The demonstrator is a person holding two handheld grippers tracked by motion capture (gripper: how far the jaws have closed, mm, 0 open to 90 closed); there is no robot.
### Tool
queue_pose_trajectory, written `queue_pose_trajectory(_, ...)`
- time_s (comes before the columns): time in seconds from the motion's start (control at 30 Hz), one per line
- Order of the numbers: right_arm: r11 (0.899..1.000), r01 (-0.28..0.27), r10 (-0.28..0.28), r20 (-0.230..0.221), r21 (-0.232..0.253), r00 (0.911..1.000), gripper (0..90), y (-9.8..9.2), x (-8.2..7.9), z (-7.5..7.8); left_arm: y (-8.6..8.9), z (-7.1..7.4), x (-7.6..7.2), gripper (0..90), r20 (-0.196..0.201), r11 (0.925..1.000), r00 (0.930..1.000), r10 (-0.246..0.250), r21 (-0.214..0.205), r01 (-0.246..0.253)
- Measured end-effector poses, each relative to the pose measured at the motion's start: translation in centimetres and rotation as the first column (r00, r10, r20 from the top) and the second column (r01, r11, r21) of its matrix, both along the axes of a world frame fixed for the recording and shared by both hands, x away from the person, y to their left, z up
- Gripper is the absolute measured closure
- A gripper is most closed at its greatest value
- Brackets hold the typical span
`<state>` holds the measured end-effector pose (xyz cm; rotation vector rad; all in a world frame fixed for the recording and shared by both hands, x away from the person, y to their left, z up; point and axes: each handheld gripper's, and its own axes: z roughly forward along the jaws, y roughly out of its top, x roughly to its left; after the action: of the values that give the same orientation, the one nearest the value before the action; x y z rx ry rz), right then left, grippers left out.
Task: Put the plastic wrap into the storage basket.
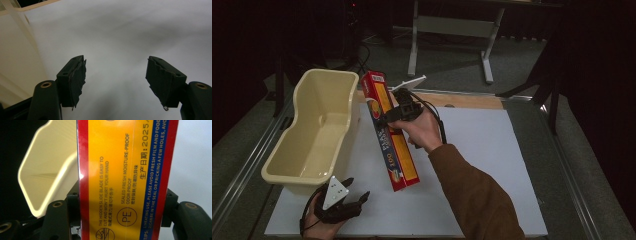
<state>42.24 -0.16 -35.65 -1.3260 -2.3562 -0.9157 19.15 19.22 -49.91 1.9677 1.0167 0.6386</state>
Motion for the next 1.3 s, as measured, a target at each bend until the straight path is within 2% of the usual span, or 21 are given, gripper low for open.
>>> queue_pose_trajectory(0.17, 1.000, 0.002, -0.002, 0.017, 0.002, 0.9999, 39.8, 1.9, 0.4, 1.0, 0.0, 0.0, -0.1, 31.9, 0.001, 1.0000, 1.0000, -0.004, 0.002, 0.004)
queue_pose_trajectory(0.27, 0.999, 0.019, -0.019, 0.011, 0.040, 0.9998, 39.9, 2.7, 1.0, 1.4, 0.0, 0.0, -0.1, 31.9, 0.004, 1.0000, 1.0000, -0.001, -0.003, 0.001)
queue_pose_trajectory(0.4, 0.992, 0.044, -0.040, -0.040, 0.114, 0.9984, 39.8, 3.6, 1.9, 1.6, 0.2, -0.1, 0.0, 31.9, -0.001, 1.0000, 1.0000, 0.002, -0.009, -0.002)
queue_pose_trajectory(0.43, 0.992, 0.044, -0.040, -0.040, 0.114, 0.9984, 39.8, 3.6, 1.9, 1.6, 0.2, -0.1, 0.0, 31.9, -0.001, 1.0000, 1.0000, 0.002, -0.009, -0.002)
queue_pose_trajectory(0.47, 0.985, 0.047, -0.036, -0.072, 0.164, 0.9967, 39.8, 4.1, 2.5, 1.5, 0.1, -0.1, 0.0, 32.0, 0.000, 0.9999, 1.0000, -0.003, -0.013, 0.003)
queue_pose_trajectory(0.53, 0.978, 0.051, -0.030, -0.102, 0.200, 0.9943, 39.8, 4.6, 2.8, 1.4, -0.1, -0.1, 0.1, 31.9, 0.000, 0.9999, 0.9999, -0.010, -0.010, 0.010)
queue_pose_trajectory(0.7, 0.970, 0.069, -0.041, -0.124, 0.232, 0.9914, 39.8, 5.8, 3.0, 1.0, -0.4, -0.1, 0.0, 31.9, 0.006, 0.9997, 0.9997, -0.024, -0.007, 0.024)
queue_pose_trajectory(0.73, 0.963, 0.063, -0.024, -0.149, 0.262, 0.9885, 39.8, 6.2, 3.2, 0.9, -0.5, -0.1, 0.0, 31.9, 0.008, 0.9995, 0.9996, -0.028, -0.010, 0.029)
queue_pose_trajectory(0.77, 0.963, 0.063, -0.024, -0.149, 0.262, 0.9885, 39.8, 6.2, 3.2, 0.9, -0.5, -0.1, 0.0, 31.9, 0.010, 0.9995, 0.9995, -0.030, -0.010, 0.030)
queue_pose_trajectory(0.8, 0.955, 0.065, -0.021, -0.155, 0.289, 0.9877, 39.8, 6.6, 3.2, 1.0, -0.5, -0.1, 0.0, 31.9, 0.012, 0.9995, 0.9995, -0.031, -0.010, 0.031)
queue_pose_trajectory(0.9, 0.955, 0.068, -0.024, -0.152, 0.288, 0.9881, 39.8, 7.2, 3.1, 1.2, -0.4, -0.1, 0.0, 32.0, 0.011, 0.9995, 0.9996, -0.028, -0.012, 0.028)
queue_pose_trajectory(0.93, 0.951, 0.072, -0.027, -0.150, 0.301, 0.9884, 39.8, 7.8, 3.1, 1.3, -0.3, 0.0, -0.1, 32.0, 0.016, 0.9995, 0.9996, -0.025, -0.019, 0.025)
queue_pose_trajectory(0.97, 0.951, 0.072, -0.027, -0.150, 0.301, 0.9884, 39.8, 7.8, 3.1, 1.3, -0.3, 0.0, -0.1, 31.9, 0.016, 0.9995, 0.9996, -0.025, -0.019, 0.025)
queue_pose_trajectory(1.0, 0.938, 0.091, -0.034, -0.172, 0.335, 0.9845, 39.8, 8.2, 3.1, 1.2, -0.2, 0.0, -0.1, 32.0, 0.018, 0.9994, 0.9996, -0.023, -0.025, 0.023)
queue_pose_trajectory(1.07, 0.921, 0.122, -0.049, -0.200, 0.371, 0.9786, 39.8, 8.6, 3.2, 0.9, -0.2, 0.0, -0.1, 32.0, 0.017, 0.9993, 0.9996, -0.022, -0.029, 0.022)
queue_pose_trajectory(1.13, 0.910, 0.154, -0.075, -0.212, 0.386, 0.9744, 39.7, 9.1, 3.1, 0.6, -0.1, 0.0, -0.1, 32.0, 0.018, 0.9992, 0.9995, -0.025, -0.033, 0.025)
queue_pose_trajectory(1.17, 0.910, 0.154, -0.075, -0.212, 0.386, 0.9744, 39.7, 9.1, 3.1, 0.6, -0.1, 0.0, -0.1, 32.0, 0.018, 0.9992, 0.9995, -0.025, -0.033, 0.025)
queue_pose_trajectory(1.2, 0.901, 0.173, -0.098, -0.203, 0.397, 0.9743, 39.7, 9.5, 3.0, 0.5, -0.1, 0.0, -0.1, 32.0, 0.018, 0.9990, 0.9995, -0.026, -0.036, 0.026)
queue_pose_trajectory(1.3, 0.885, 0.189, -0.112, -0.200, 0.425, 0.9734, 39.7, 9.9, 2.9, 0.3, -0.1, 0.0, -0.1, 32.0, 0.019, 0.9988, 0.9995, -0.026, -0.040, 0.027)
